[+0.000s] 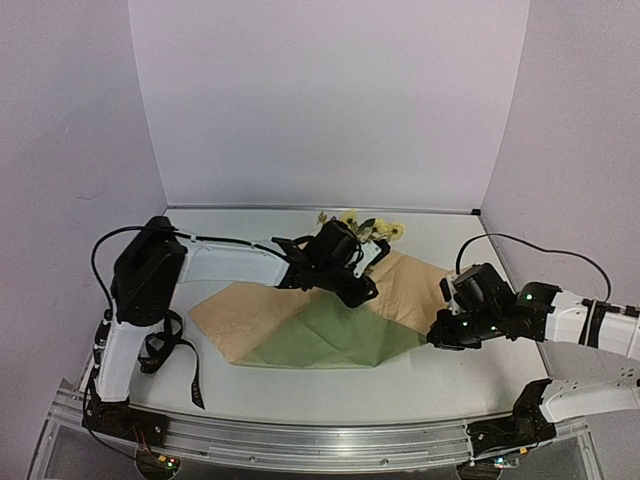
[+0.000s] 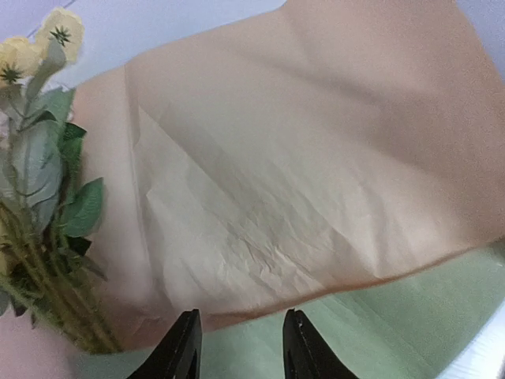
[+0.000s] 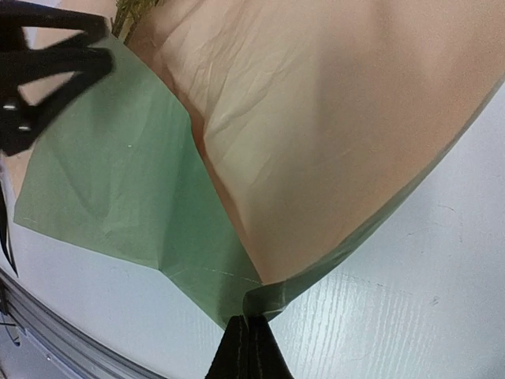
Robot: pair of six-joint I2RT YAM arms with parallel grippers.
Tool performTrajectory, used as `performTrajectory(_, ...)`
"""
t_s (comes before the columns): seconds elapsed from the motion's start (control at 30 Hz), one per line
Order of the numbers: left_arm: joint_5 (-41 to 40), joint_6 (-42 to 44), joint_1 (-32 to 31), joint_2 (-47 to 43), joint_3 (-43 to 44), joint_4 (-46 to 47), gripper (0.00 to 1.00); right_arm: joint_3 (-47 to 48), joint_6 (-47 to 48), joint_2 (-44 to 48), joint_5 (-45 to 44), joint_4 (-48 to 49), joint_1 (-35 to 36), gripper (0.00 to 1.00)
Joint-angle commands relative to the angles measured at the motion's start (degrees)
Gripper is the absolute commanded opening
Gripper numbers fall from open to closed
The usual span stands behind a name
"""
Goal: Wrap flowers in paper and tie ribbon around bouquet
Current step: Fold the one-fourth-folded wrapping paper at the center of the board.
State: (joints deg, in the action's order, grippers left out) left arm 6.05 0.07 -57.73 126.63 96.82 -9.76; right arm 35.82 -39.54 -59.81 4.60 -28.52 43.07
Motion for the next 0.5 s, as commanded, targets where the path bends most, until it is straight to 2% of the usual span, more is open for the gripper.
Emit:
performTrajectory(0.0,1.34,-7.62,0.74,-14.78,-10.32,5.72,0.37,3.76,3.14,-0.26,-3.56,-4.93,0.86,0.0)
performTrajectory(0.17,1.25,-14.44,1.05,-24.37,-25.7,6.69,0.24,4.08,4.73,1.32,-6.56,-8.31,0.97,0.0)
performTrajectory(0.27,4.22,-18.46,1.04,-28.02,-33.95,7.8,0.18,4.35,5.94,1.92,-7.45,-9.31,1.57,0.0)
performTrajectory(0.47,9.01,-22.38,0.97,-28.87,-42.67,9.97,0.11,6.94,9.34,-0.45,-9.32,-9.87,4.76,0.0)
